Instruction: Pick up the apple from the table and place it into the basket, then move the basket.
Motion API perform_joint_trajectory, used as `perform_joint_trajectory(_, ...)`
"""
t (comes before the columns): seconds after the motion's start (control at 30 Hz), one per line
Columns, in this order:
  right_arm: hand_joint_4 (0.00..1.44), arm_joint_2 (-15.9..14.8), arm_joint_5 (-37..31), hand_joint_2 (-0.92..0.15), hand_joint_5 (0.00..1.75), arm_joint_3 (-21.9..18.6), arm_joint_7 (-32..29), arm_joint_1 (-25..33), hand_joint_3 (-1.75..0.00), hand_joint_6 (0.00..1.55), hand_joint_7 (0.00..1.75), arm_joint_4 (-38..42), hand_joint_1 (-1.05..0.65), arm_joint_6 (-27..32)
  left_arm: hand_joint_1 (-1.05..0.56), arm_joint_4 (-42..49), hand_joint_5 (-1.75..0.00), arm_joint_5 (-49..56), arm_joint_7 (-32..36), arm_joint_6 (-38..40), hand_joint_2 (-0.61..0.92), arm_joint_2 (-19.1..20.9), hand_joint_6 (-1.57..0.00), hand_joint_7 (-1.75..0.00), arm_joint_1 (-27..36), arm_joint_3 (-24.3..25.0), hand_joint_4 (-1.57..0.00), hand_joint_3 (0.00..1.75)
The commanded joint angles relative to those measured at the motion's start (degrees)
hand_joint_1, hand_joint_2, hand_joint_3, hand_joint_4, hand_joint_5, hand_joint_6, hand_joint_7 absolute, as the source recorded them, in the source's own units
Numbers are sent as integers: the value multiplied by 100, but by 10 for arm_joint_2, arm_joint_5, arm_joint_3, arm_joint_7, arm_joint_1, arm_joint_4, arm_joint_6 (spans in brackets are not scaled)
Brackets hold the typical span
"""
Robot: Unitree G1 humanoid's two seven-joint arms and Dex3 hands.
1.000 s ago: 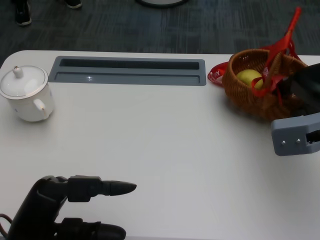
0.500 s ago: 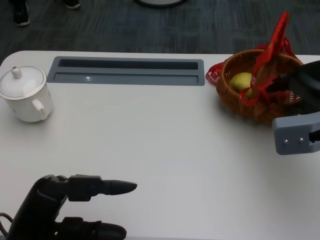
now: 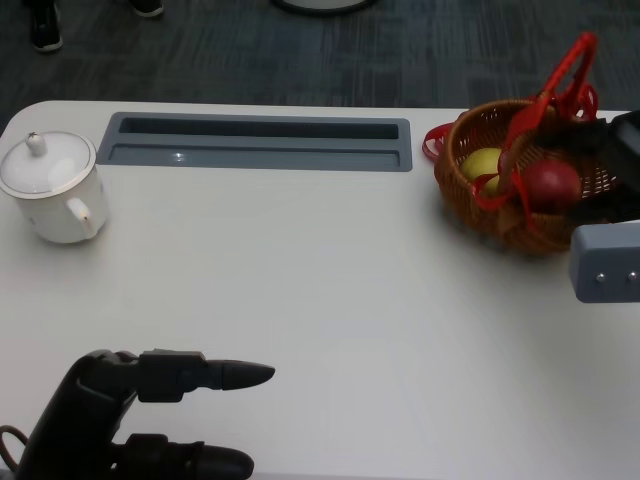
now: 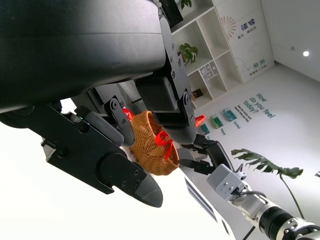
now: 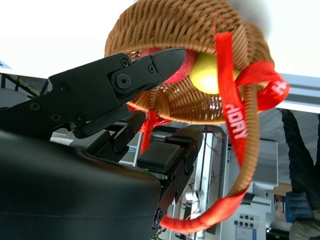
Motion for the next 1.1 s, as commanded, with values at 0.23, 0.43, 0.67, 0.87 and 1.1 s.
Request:
perform_joint_trajectory(0.23,65,-40,22,-78,0,-20,-14,11,0,57,0,-18,-80,-43,-38,4,0,0,6,-6,71,6,-106,0,-8,2,-113,0)
perform_joint_trajectory(0.43,68,-64,22,-77,2,-25,-26,31,0,61,2,-32,-78,-81,-38,5,0,1,6,-9,70,6,-106,0,-13,2,-114,0)
perform_joint_trajectory(0.67,73,-91,54,-78,2,-52,-24,89,0,67,2,-61,-73,-160,-38,5,0,1,7,-10,70,5,-106,0,-17,2,-114,0)
perform_joint_trajectory(0.87,78,-111,76,-75,2,-83,-47,178,0,73,2,-129,-70,-248,-38,1,0,-2,6,-5,69,6,-106,0,-18,0,-114,0)
perform_joint_trajectory(1.1,76,-123,136,-76,0,-151,-22,327,-1,71,0,-282,-69,-320,-40,-2,0,-1,5,-4,70,8,-106,0,-20,0,-114,0)
